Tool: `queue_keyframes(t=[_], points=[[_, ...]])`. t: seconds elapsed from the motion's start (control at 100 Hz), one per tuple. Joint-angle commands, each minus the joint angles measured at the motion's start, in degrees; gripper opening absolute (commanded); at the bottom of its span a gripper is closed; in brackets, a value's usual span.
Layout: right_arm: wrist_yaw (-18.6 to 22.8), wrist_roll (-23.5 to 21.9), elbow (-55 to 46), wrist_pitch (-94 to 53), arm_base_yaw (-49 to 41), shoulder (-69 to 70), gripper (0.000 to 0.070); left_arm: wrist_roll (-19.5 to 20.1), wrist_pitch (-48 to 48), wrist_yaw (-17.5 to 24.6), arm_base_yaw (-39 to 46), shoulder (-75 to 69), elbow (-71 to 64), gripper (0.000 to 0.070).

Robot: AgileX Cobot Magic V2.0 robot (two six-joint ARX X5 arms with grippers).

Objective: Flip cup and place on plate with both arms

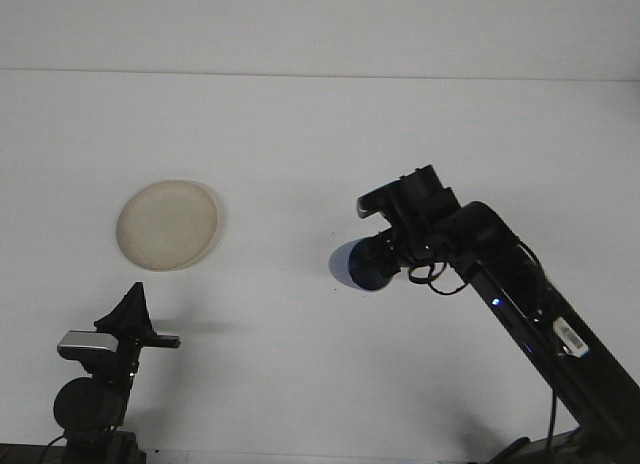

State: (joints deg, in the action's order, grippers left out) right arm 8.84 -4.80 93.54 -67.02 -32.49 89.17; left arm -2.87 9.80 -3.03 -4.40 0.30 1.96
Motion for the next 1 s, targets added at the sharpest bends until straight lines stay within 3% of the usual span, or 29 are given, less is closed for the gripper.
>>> queue_keyframes(t=[0.0,0.16,0.99], points=[[-0.39,1.92,3.34,-1.25,-1.64,3.52,0.0002,0.46,0.59,0.02,-0.11,-0.11,-1.09,0.0012],[-4.59,2.43,7.45,-5.55,-5.14,10.19,0.0003,0.46,0.59,0.02,-0.11,-0.11,-1.09,0.0012],[-4.66,3.58,8.13,-7.08,-11.58,23.23,0.0003,0.46,0.59,0.02,-0.11,-0.11,-1.09,0.0012]])
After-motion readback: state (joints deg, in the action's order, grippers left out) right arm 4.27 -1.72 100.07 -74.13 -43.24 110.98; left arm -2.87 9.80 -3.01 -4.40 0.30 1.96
